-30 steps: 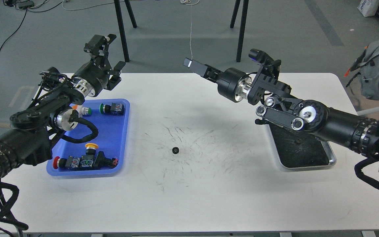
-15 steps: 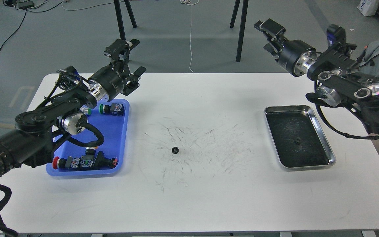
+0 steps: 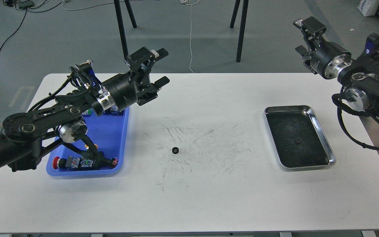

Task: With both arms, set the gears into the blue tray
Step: 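Raise the right arm up and away from the table, then reach the left gripper to the black gear on the table and grasp it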

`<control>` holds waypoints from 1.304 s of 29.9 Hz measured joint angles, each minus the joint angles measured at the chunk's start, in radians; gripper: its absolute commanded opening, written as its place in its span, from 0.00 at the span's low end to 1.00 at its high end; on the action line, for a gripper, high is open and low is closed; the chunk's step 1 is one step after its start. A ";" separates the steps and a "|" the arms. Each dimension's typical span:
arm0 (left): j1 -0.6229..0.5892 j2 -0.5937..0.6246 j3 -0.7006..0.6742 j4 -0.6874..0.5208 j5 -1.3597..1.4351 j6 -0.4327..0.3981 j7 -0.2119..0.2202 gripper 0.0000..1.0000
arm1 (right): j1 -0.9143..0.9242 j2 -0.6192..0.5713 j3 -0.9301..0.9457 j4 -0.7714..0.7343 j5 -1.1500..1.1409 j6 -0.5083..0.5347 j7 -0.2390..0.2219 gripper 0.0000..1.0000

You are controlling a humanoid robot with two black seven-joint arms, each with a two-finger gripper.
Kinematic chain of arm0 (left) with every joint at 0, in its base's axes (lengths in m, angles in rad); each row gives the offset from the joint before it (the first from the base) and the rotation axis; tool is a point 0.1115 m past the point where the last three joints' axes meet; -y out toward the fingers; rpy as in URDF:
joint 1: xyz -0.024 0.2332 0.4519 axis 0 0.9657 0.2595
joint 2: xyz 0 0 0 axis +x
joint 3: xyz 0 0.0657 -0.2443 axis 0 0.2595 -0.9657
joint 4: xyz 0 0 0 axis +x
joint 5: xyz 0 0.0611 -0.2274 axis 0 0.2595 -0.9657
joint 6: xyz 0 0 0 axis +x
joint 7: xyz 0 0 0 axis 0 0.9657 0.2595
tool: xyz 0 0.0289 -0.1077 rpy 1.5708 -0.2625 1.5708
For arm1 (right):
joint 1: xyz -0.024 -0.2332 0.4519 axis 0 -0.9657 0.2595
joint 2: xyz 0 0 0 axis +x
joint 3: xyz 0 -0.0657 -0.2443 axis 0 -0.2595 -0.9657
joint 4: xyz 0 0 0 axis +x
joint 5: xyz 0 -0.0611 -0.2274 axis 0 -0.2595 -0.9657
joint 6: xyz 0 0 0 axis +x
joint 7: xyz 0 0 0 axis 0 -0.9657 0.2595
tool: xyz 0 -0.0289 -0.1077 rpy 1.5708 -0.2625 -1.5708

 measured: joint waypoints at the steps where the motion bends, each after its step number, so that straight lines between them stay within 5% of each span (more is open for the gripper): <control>1: -0.001 0.008 0.010 -0.025 0.039 0.011 0.000 1.00 | -0.018 -0.002 0.026 0.000 0.000 -0.002 0.000 0.94; 12: -0.001 0.061 0.148 -0.091 0.480 0.085 0.000 1.00 | -0.204 -0.003 0.243 0.009 -0.002 -0.003 0.012 0.95; 21: -0.013 0.108 0.143 -0.103 0.502 0.196 0.000 1.00 | -0.223 0.008 0.249 0.009 -0.003 -0.009 0.014 0.95; 30: -0.026 0.192 0.149 -0.170 0.522 0.121 0.000 1.00 | -0.228 0.014 0.247 0.010 -0.003 -0.008 0.015 0.95; 39: -0.038 0.156 0.156 -0.183 0.856 0.116 0.000 1.00 | -0.275 0.014 0.305 0.018 -0.003 -0.008 0.031 0.95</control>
